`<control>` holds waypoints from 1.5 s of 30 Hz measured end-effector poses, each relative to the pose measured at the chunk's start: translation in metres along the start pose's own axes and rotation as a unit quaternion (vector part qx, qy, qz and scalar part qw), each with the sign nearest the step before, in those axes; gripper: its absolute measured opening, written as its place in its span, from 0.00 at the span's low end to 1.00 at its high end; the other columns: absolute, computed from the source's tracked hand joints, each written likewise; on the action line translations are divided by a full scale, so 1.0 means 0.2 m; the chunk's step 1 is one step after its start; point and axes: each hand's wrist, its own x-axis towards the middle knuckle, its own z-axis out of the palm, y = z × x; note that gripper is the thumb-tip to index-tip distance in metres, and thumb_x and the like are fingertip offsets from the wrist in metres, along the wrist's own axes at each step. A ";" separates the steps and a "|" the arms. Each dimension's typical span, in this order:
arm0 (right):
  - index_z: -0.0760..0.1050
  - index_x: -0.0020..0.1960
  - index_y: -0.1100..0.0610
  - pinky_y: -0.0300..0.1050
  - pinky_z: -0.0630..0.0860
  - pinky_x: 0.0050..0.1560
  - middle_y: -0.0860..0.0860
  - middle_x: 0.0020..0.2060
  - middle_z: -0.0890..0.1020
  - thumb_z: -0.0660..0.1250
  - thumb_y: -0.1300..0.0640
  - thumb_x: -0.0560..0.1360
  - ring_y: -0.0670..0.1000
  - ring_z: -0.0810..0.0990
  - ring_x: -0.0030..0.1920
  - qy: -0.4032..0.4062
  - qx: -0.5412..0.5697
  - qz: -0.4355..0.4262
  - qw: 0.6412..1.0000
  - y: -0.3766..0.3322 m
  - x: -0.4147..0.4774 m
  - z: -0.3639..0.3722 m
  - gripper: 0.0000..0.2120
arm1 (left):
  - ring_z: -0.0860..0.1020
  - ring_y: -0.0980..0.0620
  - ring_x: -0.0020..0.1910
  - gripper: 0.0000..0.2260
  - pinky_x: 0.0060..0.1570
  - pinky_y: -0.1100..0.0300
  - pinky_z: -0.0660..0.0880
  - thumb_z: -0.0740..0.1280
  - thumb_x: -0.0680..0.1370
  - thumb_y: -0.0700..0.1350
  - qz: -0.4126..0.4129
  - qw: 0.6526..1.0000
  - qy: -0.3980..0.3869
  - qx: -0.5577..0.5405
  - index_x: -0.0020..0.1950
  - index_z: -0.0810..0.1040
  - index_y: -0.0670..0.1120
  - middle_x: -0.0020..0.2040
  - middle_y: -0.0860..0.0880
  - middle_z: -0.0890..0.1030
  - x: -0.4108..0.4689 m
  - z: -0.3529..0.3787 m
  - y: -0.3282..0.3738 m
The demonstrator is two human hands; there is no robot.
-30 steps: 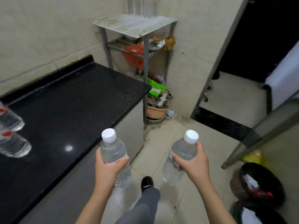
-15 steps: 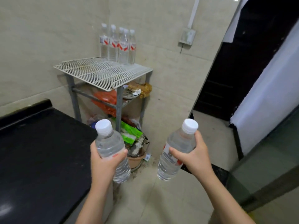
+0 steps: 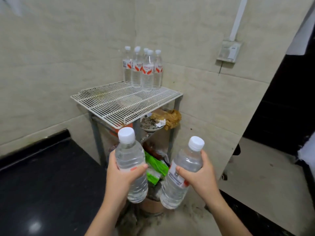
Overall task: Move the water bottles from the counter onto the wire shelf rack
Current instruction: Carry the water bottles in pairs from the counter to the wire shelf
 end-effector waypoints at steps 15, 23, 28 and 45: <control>0.69 0.51 0.45 0.46 0.76 0.51 0.44 0.46 0.80 0.78 0.63 0.57 0.49 0.80 0.49 -0.040 0.017 -0.118 0.992 0.05 1.33 -0.33 0.30 | 0.80 0.51 0.55 0.39 0.51 0.57 0.78 0.78 0.53 0.51 0.156 0.983 0.076 -0.049 0.62 0.70 0.50 0.57 0.47 0.80 0.89 0.92 0.15; 0.69 0.49 0.46 0.26 0.74 0.38 0.42 0.43 0.78 0.76 0.70 0.58 0.34 0.79 0.41 0.010 0.098 -0.217 0.971 -0.02 1.83 -0.17 0.29 | 0.81 0.56 0.50 0.33 0.42 0.59 0.80 0.80 0.55 0.47 0.173 0.983 0.037 -0.058 0.56 0.72 0.57 0.51 0.56 0.81 1.44 1.02 0.24; 0.70 0.54 0.55 0.23 0.71 0.36 0.42 0.42 0.77 0.77 0.68 0.59 0.37 0.78 0.40 0.070 0.121 -0.231 0.963 -0.05 2.19 0.03 0.28 | 0.79 0.52 0.53 0.35 0.39 0.63 0.80 0.78 0.59 0.42 0.155 0.984 0.068 -0.065 0.62 0.69 0.54 0.56 0.52 0.78 1.77 1.04 0.13; 0.61 0.53 0.32 0.54 0.77 0.54 0.46 0.56 0.78 0.71 0.35 0.50 0.48 0.78 0.53 -0.124 -0.009 -0.161 0.979 0.03 3.01 0.41 0.33 | 0.77 0.55 0.57 0.33 0.56 0.52 0.77 0.77 0.62 0.48 0.123 0.978 0.167 0.037 0.62 0.66 0.60 0.59 0.54 0.76 2.29 1.33 -0.17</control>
